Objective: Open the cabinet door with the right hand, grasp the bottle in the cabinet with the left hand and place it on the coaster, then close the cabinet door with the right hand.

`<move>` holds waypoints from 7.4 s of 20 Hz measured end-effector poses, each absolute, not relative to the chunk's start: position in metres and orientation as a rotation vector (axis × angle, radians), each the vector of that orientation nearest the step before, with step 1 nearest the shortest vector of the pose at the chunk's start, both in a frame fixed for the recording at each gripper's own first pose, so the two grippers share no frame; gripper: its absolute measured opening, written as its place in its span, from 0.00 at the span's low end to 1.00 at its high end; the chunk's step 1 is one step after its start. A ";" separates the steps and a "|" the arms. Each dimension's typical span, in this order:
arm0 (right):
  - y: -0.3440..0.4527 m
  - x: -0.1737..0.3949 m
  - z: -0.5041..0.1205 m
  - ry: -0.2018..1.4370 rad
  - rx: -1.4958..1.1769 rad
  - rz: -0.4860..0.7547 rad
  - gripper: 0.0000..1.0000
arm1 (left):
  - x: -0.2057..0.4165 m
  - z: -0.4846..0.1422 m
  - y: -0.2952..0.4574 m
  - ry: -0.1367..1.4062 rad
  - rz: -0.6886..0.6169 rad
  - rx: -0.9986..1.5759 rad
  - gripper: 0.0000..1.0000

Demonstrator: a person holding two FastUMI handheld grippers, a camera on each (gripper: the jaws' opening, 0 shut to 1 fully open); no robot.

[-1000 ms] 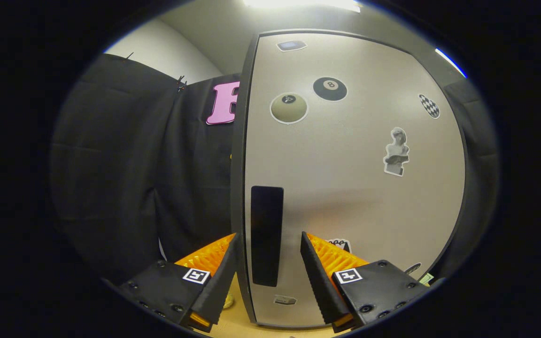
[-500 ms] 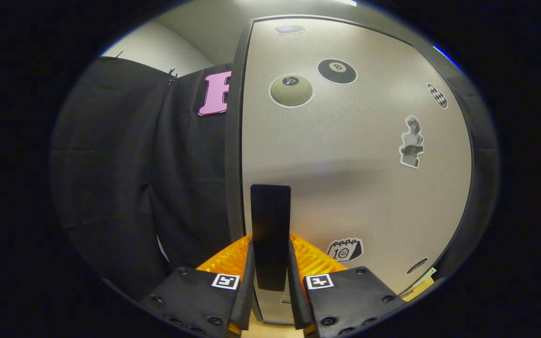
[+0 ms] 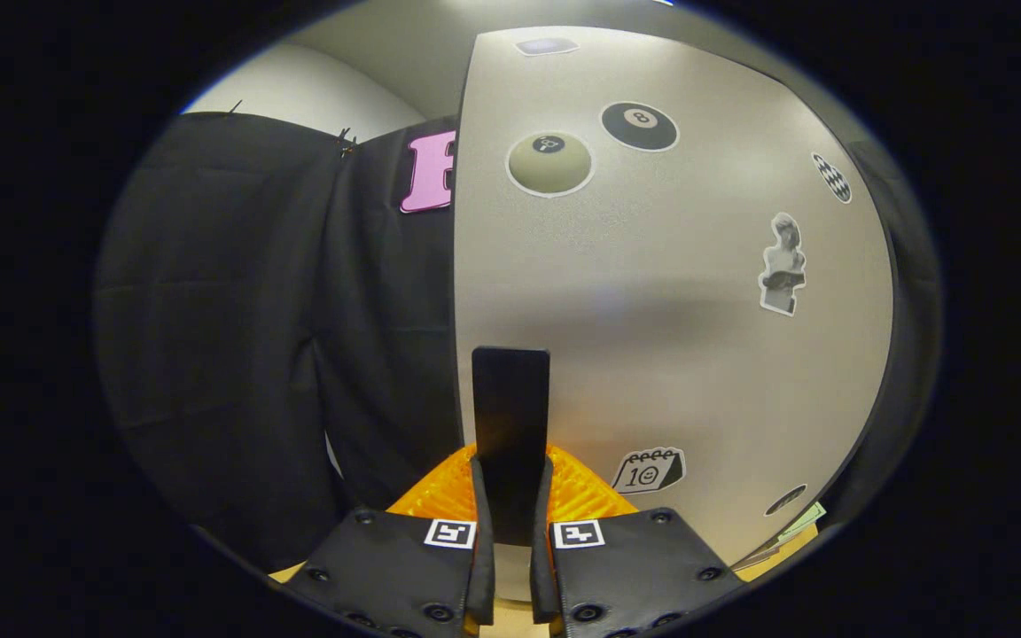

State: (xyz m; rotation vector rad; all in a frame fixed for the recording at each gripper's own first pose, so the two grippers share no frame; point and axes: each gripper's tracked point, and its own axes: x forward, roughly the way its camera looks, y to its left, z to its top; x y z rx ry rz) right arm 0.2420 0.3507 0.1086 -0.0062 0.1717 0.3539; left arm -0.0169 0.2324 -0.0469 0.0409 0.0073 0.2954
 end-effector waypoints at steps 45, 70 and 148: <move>0.229 0.133 0.111 0.141 0.041 0.471 0.17 | 0.058 -0.018 -0.002 -0.059 -0.212 -0.007 0.66; 0.116 0.133 0.109 0.081 0.212 0.531 0.16 | 0.042 0.019 -0.189 -0.066 -0.242 -0.013 0.66; -0.084 0.212 -0.005 0.170 0.115 -0.308 0.98 | 0.409 0.043 -0.242 0.015 -0.320 -0.082 0.64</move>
